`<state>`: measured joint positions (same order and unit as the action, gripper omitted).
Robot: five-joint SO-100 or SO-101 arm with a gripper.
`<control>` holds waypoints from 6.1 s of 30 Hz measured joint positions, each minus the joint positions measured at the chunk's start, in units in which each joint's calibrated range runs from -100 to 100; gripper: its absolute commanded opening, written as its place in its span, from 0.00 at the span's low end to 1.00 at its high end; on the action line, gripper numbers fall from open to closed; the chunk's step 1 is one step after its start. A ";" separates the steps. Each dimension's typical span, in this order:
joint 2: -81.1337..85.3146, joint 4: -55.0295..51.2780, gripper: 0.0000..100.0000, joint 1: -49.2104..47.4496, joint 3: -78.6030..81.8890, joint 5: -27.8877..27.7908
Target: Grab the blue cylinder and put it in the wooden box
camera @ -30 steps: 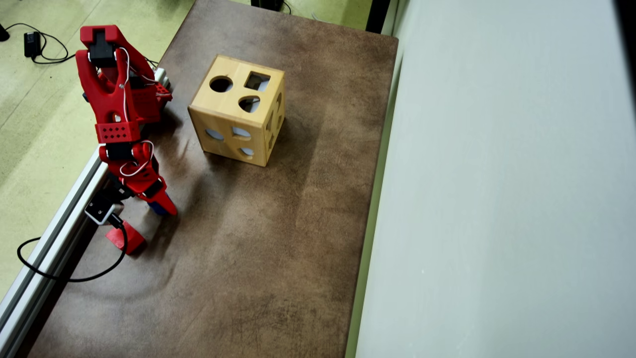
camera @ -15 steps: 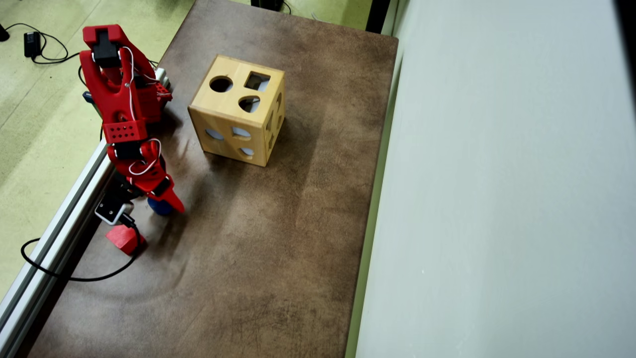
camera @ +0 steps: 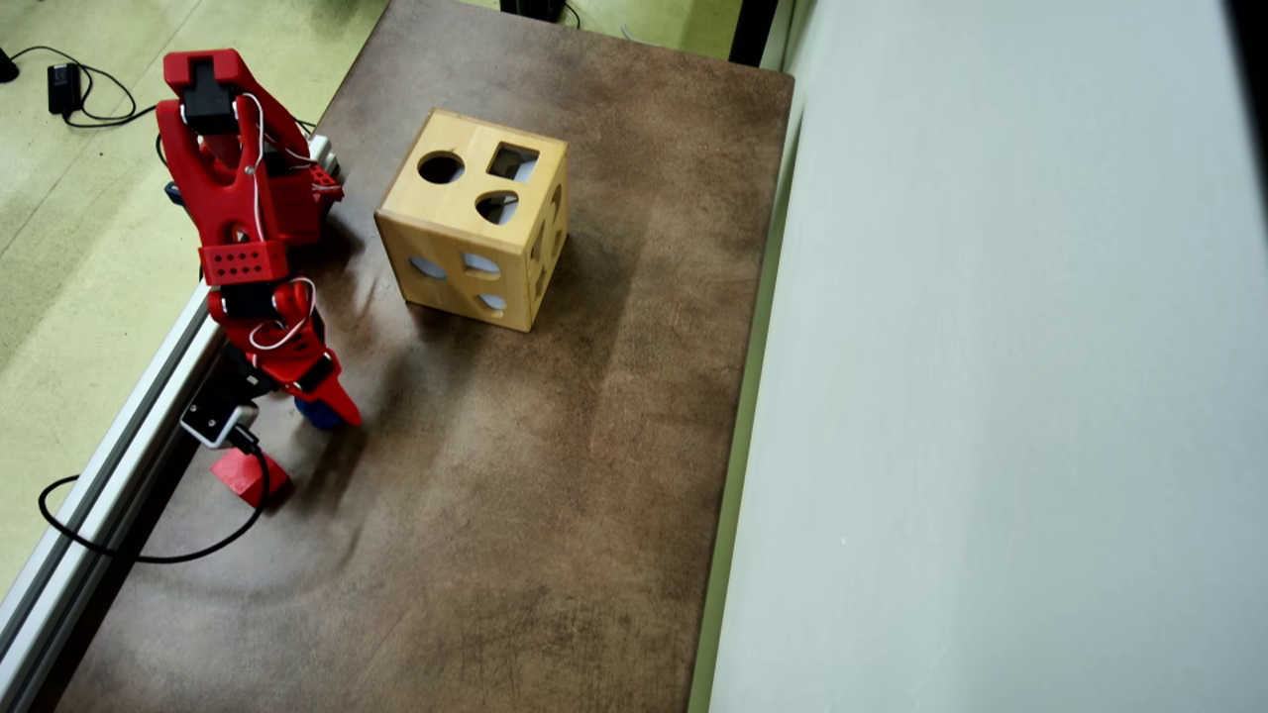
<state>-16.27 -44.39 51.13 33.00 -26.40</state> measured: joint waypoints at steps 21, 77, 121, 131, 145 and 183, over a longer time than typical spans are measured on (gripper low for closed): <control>0.00 0.08 0.27 0.07 0.00 0.00; 0.17 -0.08 0.10 0.36 -0.09 0.00; 46.02 -46.00 0.09 -7.62 -9.75 3.37; 46.10 -53.43 0.09 -17.46 -24.56 7.28; 44.32 -53.59 0.09 -40.32 -24.74 14.41; 41.10 -53.59 0.09 -60.73 -18.60 21.54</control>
<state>24.83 -97.98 -9.59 14.40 -4.86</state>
